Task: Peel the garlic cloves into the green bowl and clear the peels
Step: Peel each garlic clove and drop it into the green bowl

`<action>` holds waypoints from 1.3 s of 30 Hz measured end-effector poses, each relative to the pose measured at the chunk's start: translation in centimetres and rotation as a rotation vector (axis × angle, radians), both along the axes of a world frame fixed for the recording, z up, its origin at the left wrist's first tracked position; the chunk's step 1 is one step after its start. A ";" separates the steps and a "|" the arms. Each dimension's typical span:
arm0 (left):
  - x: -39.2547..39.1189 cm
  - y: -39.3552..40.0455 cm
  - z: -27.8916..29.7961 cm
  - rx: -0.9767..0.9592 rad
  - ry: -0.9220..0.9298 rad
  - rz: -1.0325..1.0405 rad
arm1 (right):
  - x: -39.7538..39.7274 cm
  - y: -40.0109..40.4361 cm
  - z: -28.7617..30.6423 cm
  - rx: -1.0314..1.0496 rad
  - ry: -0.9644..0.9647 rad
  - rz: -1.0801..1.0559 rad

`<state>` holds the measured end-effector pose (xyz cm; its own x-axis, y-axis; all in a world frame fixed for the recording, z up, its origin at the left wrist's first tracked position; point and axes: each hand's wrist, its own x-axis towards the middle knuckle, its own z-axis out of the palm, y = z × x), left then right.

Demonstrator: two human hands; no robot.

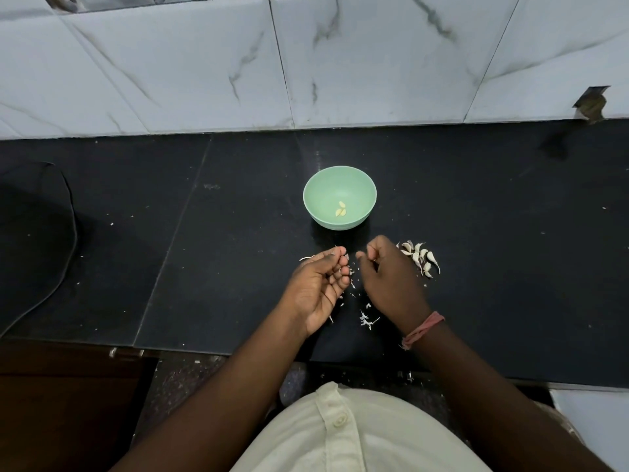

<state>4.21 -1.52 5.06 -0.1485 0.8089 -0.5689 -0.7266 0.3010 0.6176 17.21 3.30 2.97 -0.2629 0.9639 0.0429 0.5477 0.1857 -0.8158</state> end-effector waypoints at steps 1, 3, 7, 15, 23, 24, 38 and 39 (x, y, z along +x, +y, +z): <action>0.0 0.0 0.1 -0.003 -0.002 -0.007 | 0.0 0.0 -0.1 -0.001 0.014 0.023; 0.1 0.0 0.4 -0.020 -0.026 -0.001 | 0.0 0.0 -0.3 -0.025 0.066 0.036; 0.0 0.2 0.7 -0.078 -0.110 0.039 | 0.1 0.3 -0.4 -0.145 0.157 0.006; 0.1 0.4 0.5 -0.129 -0.109 0.037 | 0.1 0.4 0.5 0.106 0.088 -0.042; 0.2 0.3 0.2 -0.118 0.092 -0.031 | -0.3 0.4 0.9 0.179 0.095 0.102; 0.3 0.2 0.1 -0.103 0.136 -0.036 | -0.3 0.5 0.9 0.169 0.085 0.114; 0.6 0.3 0.7 0.044 0.290 -0.010 | -0.5 0.7 1.7 -0.192 0.543 0.025; 0.6 0.4 0.7 0.040 0.296 -0.003 | -0.6 0.8 1.6 -0.191 0.544 0.017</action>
